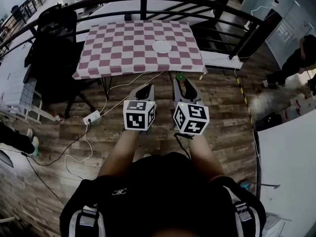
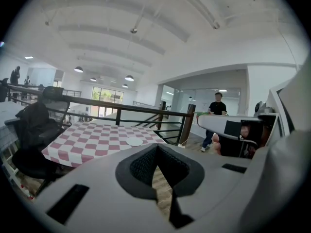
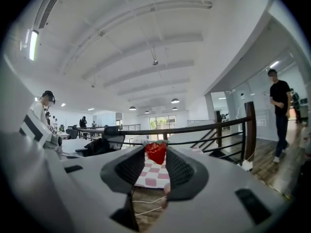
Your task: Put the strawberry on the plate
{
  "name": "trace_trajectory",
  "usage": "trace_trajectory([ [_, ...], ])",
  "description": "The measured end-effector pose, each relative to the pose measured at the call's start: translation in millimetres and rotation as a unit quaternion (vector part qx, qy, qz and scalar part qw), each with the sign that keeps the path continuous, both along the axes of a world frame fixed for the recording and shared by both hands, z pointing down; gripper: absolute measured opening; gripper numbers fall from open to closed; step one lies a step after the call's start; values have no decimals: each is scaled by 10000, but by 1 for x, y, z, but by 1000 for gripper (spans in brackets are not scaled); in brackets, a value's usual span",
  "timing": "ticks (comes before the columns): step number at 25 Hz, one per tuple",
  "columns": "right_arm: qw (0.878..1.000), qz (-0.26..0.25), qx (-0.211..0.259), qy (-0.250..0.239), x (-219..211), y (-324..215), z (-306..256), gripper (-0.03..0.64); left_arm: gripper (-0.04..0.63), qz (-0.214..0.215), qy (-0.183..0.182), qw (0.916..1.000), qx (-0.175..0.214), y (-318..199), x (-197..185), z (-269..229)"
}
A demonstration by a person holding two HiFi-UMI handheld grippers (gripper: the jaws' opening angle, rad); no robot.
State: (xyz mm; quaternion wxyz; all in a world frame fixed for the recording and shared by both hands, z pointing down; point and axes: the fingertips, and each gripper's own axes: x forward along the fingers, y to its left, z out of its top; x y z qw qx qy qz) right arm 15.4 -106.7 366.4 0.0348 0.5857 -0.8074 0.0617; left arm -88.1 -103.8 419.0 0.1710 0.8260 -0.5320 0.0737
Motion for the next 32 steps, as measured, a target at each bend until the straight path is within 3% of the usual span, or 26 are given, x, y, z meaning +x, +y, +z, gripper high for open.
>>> trace_trajectory([
  [12, 9999, -53, -105, -98, 5, -74, 31, 144, 0, 34, -175, 9998, -120, -71, 3, 28],
  [21, 9993, -301, -170, -153, 11, -188, 39, 144, 0, -221, -272, 9992, -177, -172, 1, 28],
  [32, 9965, -508, -658, -87, 26, -327, 79, 144, 0, -435, -342, 9974, -467, -294, 13, 47],
])
